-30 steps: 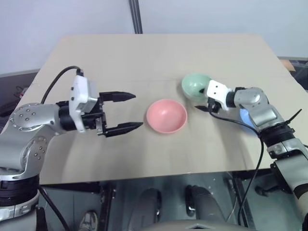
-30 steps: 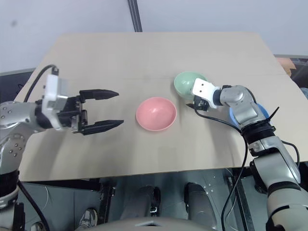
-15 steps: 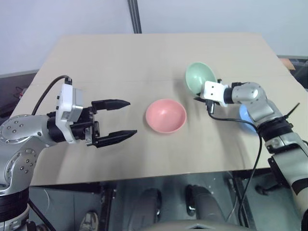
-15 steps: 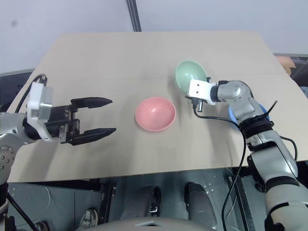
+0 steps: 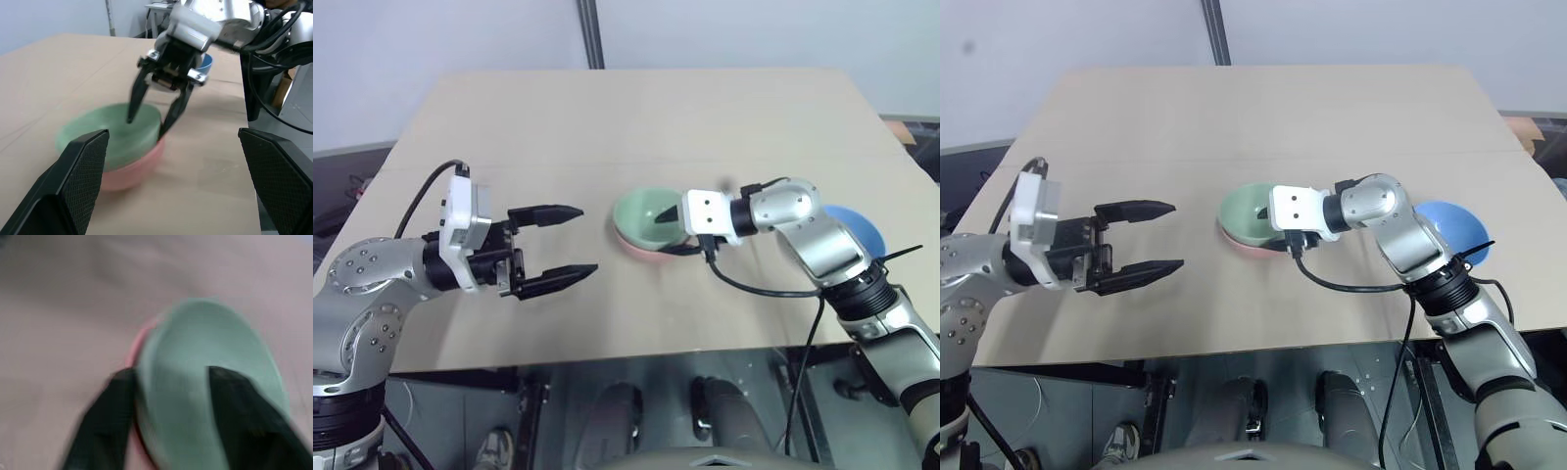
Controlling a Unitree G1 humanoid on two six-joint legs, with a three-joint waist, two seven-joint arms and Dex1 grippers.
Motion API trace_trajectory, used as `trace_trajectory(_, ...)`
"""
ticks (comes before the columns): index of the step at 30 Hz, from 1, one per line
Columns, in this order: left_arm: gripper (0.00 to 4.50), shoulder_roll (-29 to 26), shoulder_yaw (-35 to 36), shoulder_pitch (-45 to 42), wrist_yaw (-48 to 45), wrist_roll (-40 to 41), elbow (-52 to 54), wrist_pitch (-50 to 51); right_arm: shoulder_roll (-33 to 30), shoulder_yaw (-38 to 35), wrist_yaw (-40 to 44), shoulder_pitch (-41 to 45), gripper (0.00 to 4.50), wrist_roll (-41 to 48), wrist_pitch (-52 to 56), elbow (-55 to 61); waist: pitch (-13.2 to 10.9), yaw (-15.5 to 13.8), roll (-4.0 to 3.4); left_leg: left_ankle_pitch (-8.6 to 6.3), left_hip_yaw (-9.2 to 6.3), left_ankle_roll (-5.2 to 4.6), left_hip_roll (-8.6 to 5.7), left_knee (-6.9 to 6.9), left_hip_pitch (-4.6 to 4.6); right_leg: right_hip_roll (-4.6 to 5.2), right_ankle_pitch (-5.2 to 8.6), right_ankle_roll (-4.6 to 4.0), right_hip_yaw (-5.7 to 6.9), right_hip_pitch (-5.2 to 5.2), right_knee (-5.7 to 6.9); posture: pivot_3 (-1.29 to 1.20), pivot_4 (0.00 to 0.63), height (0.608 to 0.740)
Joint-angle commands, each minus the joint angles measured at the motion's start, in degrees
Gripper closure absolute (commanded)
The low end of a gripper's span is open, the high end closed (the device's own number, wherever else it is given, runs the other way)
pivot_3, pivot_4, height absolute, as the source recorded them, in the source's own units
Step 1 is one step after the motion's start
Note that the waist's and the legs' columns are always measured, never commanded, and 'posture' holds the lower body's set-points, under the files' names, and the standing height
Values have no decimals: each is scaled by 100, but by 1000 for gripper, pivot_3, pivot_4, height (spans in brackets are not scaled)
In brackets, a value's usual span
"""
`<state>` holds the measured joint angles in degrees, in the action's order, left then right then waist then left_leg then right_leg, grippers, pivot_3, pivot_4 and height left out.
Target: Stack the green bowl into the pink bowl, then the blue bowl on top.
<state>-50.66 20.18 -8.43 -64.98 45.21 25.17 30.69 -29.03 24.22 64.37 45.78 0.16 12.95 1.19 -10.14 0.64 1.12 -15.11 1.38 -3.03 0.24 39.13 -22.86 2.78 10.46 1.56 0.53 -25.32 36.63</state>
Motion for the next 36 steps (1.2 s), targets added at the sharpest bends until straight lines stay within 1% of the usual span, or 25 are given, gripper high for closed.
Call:
trace_trajectory(1, 0, -18, -20, -109, -52, 108, 59, -67, -181, -623, -227, -114, 546, 263, 479, 822, 0, -1, 0, 3, 0, 5, 0, 0, -1, 0, 0, 0, 0, -1, 0, 0, 150, 740)
trace_trajectory(6, 0, 104, -395, -508, -110, 4, -139, -152, -570, -1731, -865, -613, 546, 681, 1904, 1889, 0, -78, 1, -1, -6, -2, -2, 0, -6, 2, -1, 2, 5, 0, -3, 0, 150, 740)
trace_trajectory(9, 0, 175, -625, -760, -225, -41, -318, -203, -814, -2490, -1567, -1318, 546, 545, 2799, 2440, 3, -116, 5, -3, -5, -4, -2, -2, -5, 2, 1, 0, 6, 2, -8, 0, 150, 740)
trace_trajectory(11, 0, 234, -770, -936, -303, -68, -461, -244, -951, -2830, -1973, -1898, 546, 347, 3218, 2724, 1, -134, 2, -3, -2, -4, -1, -2, -5, 0, 2, 0, 4, 1, -8, 0, 150, 740)
trace_trajectory(14, 0, 358, -882, -1185, -559, 34, -672, -316, -850, -3180, -2477, -2606, 546, 334, 3974, 3161, 1, -136, 1, -3, -3, -5, -2, -3, -7, -1, 2, 0, 4, 1, -9, 0, 150, 740)
trace_trajectory(16, 0, 384, -944, -1341, -868, 112, -846, -342, -661, -3353, -2753, -3012, 546, 394, 4430, 3437, 1, -117, 2, -3, 5, -5, -2, -2, -6, -4, 3, 3, -2, -1, -8, 0, 150, 740)
trace_trajectory(19, 0, 388, -1073, -1597, -1266, 190, -1058, -268, -322, -3559, -3101, -3201, 546, 519, 5017, 3645, 1, -62, 1, -3, 7, -6, 2, -3, -2, -11, 13, 19, -6, -1, -6, 0, 150, 740)
trace_trajectory(23, 0, 539, -1209, -1894, -1293, 42, -1275, -327, -86, -3615, -3348, -3360, 546, 639, 5202, 3472, 2, -39, 3, -4, 7, -7, 1, 0, 0, -11, 16, 24, -7, 2, -5, 0, 150, 740)
trace_trajectory(24, 0, 562, -1223, -1918, -1296, 9, -1293, -336, -94, -3581, -3402, -3399, 926, 630, 5144, 3380, 2, -33, 3, -4, 6, -7, 1, 1, -1, -11, 16, 24, -7, 2, -6, 0, 150, 740)
trace_trajectory(25, 0, 576, -1235, -1917, -1300, -28, -1296, -352, -69, -3577, -3453, -3411, 1076, 637, 5077, 3278, 2, -27, 3, -4, 5, -8, 1, 1, -2, -11, 16, 24, -6, 2, -6, 0, 150, 740)
trace_trajectory(27, 0, 589, -1227, -1878, -1287, -55, -1269, -361, -70, -3541, -3532, -3414, 1837, 652, 4962, 3127, 2, -15, 3, -4, 5, -8, 0, 1, -2, -10, 15, 23, -7, 2, -6, 0, 150, 740)
trace_trajectory(29, 0, 597, -1197, -1818, -1241, -57, -1207, -342, -130, -3478, -3577, -3426, 2924, 656, 4833, 2994, 2, -5, 3, -4, 5, -8, 0, 0, -3, -10, 15, 24, -7, 0, -6, 0, 150, 740)
trace_trajectory(32, 0, 590, -1142, -1726, -1149, -39, -1115, -311, -258, -3384, -3612, -3428, 4339, 641, 4635, 2896, 2, 5, 3, -4, 4, -8, 1, 0, -3, -11, 15, 24, -7, 0, -5, 0, 150, 740)
trace_trajectory(33, 0, 583, -1121, -1698, -1113, -25, -1084, -297, -328, -3345, -3617, -3415, 4470, 619, 4540, 2887, 1, 6, 3, -4, 4, -8, 1, 0, -2, -11, 15, 24, -7, 0, -5, 0, 150, 740)
trace_trajectory(36, 0, 596, -990, -1613, -900, 35, -1052, -247, -503, -3175, -3504, -3275, 4470, 674, 4095, 2968, 1, 5, 3, -4, 4, -8, 1, 0, -3, -10, 16, 24, -7, 0, -6, 0, 150, 740)
